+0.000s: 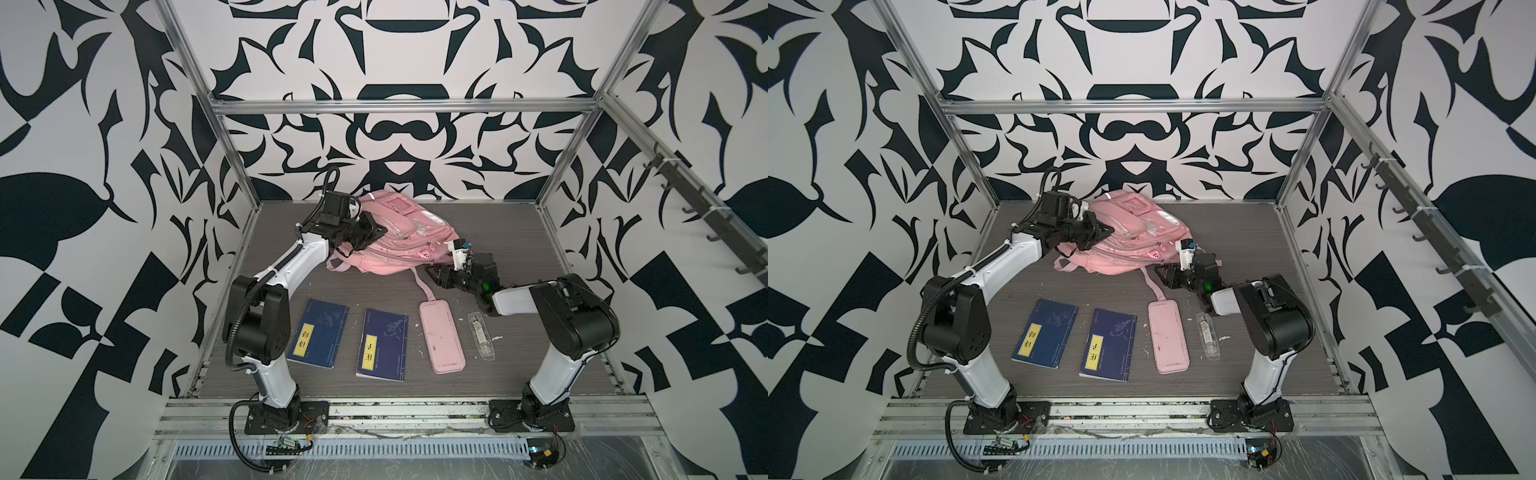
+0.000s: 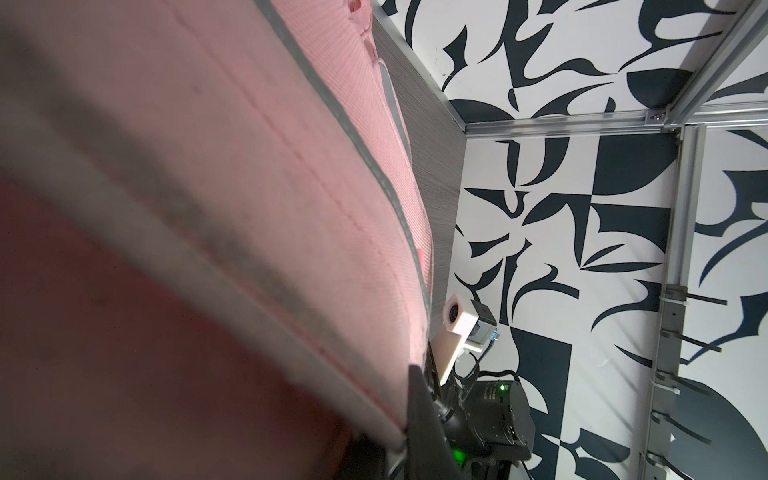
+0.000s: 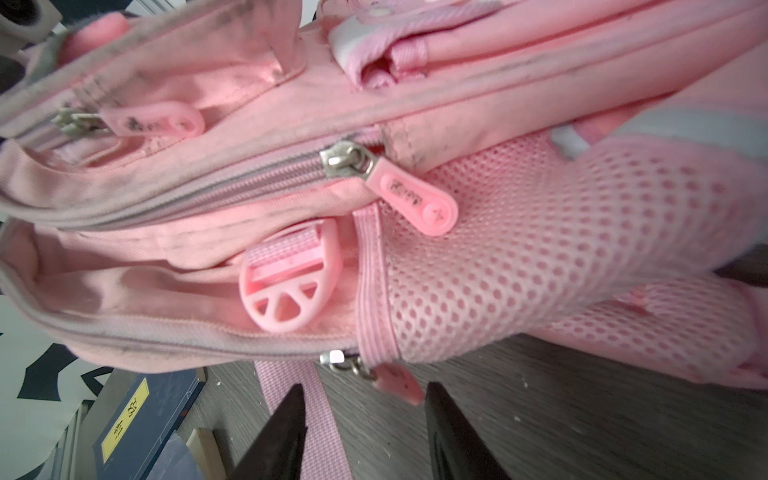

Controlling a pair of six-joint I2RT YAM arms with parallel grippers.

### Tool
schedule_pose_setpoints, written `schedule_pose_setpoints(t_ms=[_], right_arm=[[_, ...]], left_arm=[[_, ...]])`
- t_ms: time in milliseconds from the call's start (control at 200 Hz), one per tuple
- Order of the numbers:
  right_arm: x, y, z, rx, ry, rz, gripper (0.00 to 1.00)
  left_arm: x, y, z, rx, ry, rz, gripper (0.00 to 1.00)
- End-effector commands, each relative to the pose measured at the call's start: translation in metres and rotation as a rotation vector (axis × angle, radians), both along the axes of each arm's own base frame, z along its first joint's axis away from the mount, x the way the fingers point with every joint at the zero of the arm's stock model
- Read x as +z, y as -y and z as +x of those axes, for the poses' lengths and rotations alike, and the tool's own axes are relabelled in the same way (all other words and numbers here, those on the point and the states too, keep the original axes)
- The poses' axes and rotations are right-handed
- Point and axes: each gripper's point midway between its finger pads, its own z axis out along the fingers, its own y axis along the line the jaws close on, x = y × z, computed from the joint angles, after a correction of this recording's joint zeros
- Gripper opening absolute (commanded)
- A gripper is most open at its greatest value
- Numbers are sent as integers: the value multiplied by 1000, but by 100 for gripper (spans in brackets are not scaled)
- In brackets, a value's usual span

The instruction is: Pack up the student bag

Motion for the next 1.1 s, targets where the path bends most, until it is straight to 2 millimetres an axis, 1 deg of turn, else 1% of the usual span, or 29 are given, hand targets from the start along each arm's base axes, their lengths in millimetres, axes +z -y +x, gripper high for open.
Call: schedule_pose_setpoints(t_ms=[0,340,495,730,1095], right_arm=[[23,-7,11,24,97,3,47],[23,-11,17,48,116,-10,39],[20,-12,13,66,110,-10,35],[18,-13,9,79,106,-8,27],[16,-14,4,93,92,-3,23]], left_arm=[[62,5,4,-39,180,-63,0],[62,3,5,-36,177,-60,0],[61,3,6,-33,172,-64,0],[60,3,8,-30,172,-66,0],[60,0,10,-22,169,-68,0]])
